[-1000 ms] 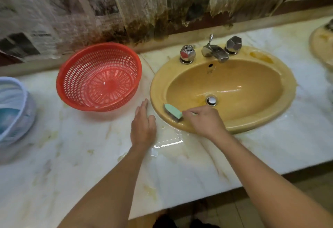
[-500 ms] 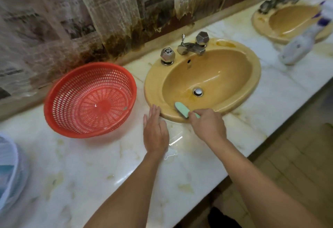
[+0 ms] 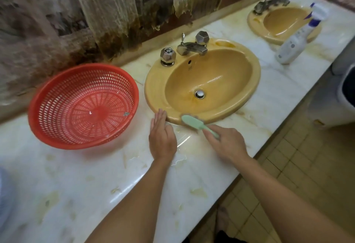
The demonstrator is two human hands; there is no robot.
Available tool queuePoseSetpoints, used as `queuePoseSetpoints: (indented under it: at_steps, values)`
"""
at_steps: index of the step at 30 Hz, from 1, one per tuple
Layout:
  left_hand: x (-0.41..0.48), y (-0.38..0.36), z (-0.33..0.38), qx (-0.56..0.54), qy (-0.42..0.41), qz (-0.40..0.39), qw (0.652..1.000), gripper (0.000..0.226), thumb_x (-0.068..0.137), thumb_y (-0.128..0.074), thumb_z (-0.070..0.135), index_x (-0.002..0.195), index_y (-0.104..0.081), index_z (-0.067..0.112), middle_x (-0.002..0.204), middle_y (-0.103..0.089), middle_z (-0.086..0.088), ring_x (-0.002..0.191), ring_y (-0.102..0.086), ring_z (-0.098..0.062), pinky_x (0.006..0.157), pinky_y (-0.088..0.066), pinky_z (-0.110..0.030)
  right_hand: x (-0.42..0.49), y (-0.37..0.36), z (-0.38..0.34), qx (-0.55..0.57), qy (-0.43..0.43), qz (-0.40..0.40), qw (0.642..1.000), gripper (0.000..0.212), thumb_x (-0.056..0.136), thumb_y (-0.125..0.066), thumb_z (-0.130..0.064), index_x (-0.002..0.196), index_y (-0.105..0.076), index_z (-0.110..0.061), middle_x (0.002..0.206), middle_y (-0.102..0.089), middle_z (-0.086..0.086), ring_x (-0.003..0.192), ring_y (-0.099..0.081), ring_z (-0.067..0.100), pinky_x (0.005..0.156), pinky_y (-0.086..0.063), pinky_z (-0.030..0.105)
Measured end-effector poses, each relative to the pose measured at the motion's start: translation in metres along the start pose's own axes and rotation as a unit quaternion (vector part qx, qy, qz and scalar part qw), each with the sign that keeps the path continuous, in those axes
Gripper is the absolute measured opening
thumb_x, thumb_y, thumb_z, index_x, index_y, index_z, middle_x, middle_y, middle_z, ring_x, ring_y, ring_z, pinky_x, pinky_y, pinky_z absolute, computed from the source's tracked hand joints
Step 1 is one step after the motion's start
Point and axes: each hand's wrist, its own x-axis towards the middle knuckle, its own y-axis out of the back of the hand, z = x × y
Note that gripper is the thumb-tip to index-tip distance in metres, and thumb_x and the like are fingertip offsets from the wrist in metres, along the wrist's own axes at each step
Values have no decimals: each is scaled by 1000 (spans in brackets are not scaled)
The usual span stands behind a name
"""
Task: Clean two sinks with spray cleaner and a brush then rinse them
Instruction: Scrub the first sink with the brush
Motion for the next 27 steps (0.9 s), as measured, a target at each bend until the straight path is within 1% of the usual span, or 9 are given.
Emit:
queuePoseSetpoints:
  at_steps: [3,7,11,14,16,20,23,25,27]
  values:
    - [-1,2,-1,-5,-6,-5,1000,60,91,-31,21,146,-53,15,157,-44,5,147,-31,-4,125,-18,-26,12,-10,-13,-44,95,-22,994,39,99,-38,-59,121,-66,-43,93,-72,-7,92,-65,19,81,-46,39]
    - [-3,3,-1,24,-18,-20,999,64,89,-29,21,149,-51,17,159,-40,9,150,-24,-5,125,-19,-31,15,11,17,-132,83,-25,987,39,102,-36,-54,133,-58,-43,109,-69,-8,103,-60,21,86,-37,40]
    - [0,-1,-1,51,-49,-44,996,66,87,-28,19,149,-50,15,161,-36,8,152,-15,-1,127,-8,-28,7,32,60,-108,20,-7,994,31,102,-43,-46,121,-67,-39,87,-66,-7,87,-57,20,77,-33,37]
    - [1,-2,1,60,-47,-52,996,65,87,-29,19,148,-51,17,161,-36,10,149,-13,6,126,-13,-31,10,26,46,-73,76,21,994,32,101,-45,-45,121,-68,-36,76,-62,-9,77,-57,20,71,-41,37]
    - [-1,-2,1,62,-46,-53,996,64,87,-30,19,147,-52,19,160,-37,12,149,-14,6,125,-20,-34,15,17,18,-24,89,54,994,33,101,-49,-45,125,-68,-34,84,-71,-3,81,-64,24,70,-48,37]
    - [-1,-1,-1,57,-43,-51,996,64,88,-30,19,148,-52,19,159,-38,13,150,-16,4,124,-23,-36,32,8,-34,-8,24,-3,1000,33,99,-45,-49,111,-71,-33,85,-69,6,85,-63,29,69,-52,37]
    - [-1,-1,-1,58,-40,-50,996,63,88,-30,19,147,-52,19,159,-38,13,150,-17,4,124,-23,-35,52,32,-32,-26,-85,-47,995,34,94,-48,-46,97,-72,-22,91,-67,10,88,-60,33,74,-52,36]
    - [-1,-2,0,58,-40,-51,996,64,88,-30,20,147,-52,18,159,-38,13,150,-17,3,124,-23,-34,67,56,-16,-57,-161,-54,984,33,92,-49,-42,95,-66,-14,98,-63,11,89,-57,32,74,-46,34]
    - [-2,-2,0,61,-35,-46,997,65,87,-29,21,148,-51,18,160,-38,13,150,-18,3,123,-23,-28,81,70,-12,-98,-187,-58,976,28,90,-49,-39,96,-56,-12,102,-58,9,90,-52,30,75,-43,34]
